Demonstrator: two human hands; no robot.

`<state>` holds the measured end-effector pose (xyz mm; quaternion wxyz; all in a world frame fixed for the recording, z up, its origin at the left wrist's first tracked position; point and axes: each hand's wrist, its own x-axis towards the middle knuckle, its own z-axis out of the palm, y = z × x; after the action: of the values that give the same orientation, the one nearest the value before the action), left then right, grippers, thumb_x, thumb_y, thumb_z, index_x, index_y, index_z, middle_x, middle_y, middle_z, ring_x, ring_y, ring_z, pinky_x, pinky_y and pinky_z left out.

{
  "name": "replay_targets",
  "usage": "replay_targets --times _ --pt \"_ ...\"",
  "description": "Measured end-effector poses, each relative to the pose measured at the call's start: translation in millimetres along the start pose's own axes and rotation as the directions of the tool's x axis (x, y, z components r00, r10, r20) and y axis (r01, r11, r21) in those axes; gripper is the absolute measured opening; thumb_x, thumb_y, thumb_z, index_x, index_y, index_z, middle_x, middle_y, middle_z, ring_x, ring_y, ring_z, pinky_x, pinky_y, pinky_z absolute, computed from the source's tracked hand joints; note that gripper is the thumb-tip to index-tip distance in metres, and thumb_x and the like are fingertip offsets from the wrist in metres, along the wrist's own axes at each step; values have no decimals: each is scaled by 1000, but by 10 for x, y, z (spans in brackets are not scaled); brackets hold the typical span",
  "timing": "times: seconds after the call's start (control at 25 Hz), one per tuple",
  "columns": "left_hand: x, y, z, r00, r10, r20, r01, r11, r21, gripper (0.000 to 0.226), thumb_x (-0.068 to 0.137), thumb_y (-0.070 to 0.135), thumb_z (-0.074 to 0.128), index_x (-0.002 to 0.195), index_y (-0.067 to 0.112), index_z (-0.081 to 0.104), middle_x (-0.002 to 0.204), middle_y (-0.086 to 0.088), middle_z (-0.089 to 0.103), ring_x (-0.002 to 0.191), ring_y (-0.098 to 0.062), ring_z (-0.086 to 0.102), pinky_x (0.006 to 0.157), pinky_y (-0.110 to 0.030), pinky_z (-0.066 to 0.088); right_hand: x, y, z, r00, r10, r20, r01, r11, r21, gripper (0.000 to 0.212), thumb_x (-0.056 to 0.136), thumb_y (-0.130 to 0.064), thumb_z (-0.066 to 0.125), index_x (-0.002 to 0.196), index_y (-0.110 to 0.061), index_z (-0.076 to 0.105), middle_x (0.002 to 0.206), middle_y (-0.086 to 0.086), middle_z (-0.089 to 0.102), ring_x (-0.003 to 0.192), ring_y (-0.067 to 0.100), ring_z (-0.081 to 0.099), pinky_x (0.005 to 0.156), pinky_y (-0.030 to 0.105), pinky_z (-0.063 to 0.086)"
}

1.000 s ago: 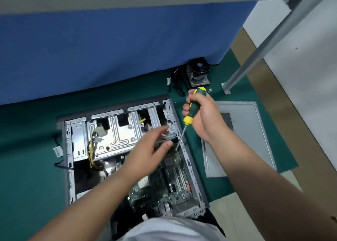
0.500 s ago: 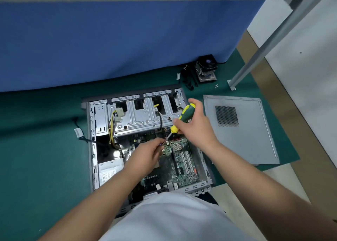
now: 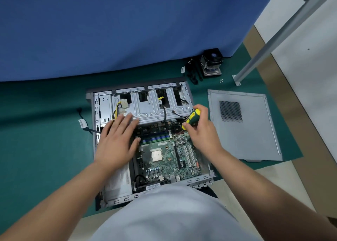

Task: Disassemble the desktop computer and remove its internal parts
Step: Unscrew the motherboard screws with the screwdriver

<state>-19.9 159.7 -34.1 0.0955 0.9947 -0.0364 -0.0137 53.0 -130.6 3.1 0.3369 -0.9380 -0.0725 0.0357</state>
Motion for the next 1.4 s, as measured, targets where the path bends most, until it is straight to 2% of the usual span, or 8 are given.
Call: replay_targets --times 0.32,0.48,0.8,0.96,1.12,1.2,1.28,1.4 --pt "-16 -18 81 999 -34 -5 34 997 69 62 102 50 29 159 29 31 169 3 25 156 -17 20 127 -48 13 -37 134 272 998 -62 -22 60 993 -97 53 95 -34 71 136 -30 38 125 12 51 90 20 56 77 31 46" --pt "-14 -17 93 999 -32 -13 33 997 67 61 101 49 31 159 29 30 168 3 26 156 -17 20 127 -48 13 -7 143 291 999 -45 -30 41 994 -101 54 94 -36 72 135 -30 38 127 12 51 109 26 55 87 34 47" --pt "-28 -23 101 999 -28 -33 31 997 68 62 100 48 31 159 28 30 168 2 26 156 -18 20 127 -49 13 -9 149 312 998 -51 -33 47 993 -111 53 94 -37 71 135 -31 38 126 11 52 112 26 54 88 33 46" --pt "-29 -23 86 999 -31 -29 33 997 63 63 100 47 31 160 28 30 169 2 26 156 -18 20 127 -49 13 -26 146 307 998 -58 -13 56 992 -116 50 94 -34 71 133 -29 41 122 11 53 107 24 53 82 28 41" --pt "-30 -22 72 999 -32 -18 33 997 63 64 99 47 31 160 29 29 169 2 25 156 -18 20 127 -49 13 -10 59 205 994 -97 55 102 990 -93 37 94 -37 70 124 -25 51 107 3 59 111 27 52 89 38 47" --pt "-26 -25 69 999 -31 -18 32 998 61 64 99 47 31 160 28 30 169 2 25 156 -18 20 127 -49 12 35 -15 112 984 -164 73 176 964 -201 31 98 -50 58 115 -24 60 98 -2 66 109 25 54 83 37 48" --pt "-24 -24 66 999 -31 -18 32 998 58 64 99 47 31 160 28 31 169 2 25 156 -18 20 127 -49 12 108 -94 15 965 -249 83 260 865 -429 40 103 -58 42 106 -24 63 81 -2 67 91 25 61 67 31 46" --pt "-22 -25 67 999 -34 -16 35 997 65 64 98 47 32 160 29 30 169 3 25 157 -17 19 127 -48 11 218 -210 -123 925 -270 267 378 731 -568 34 101 -46 35 108 -21 57 68 -2 59 72 26 61 56 31 48"
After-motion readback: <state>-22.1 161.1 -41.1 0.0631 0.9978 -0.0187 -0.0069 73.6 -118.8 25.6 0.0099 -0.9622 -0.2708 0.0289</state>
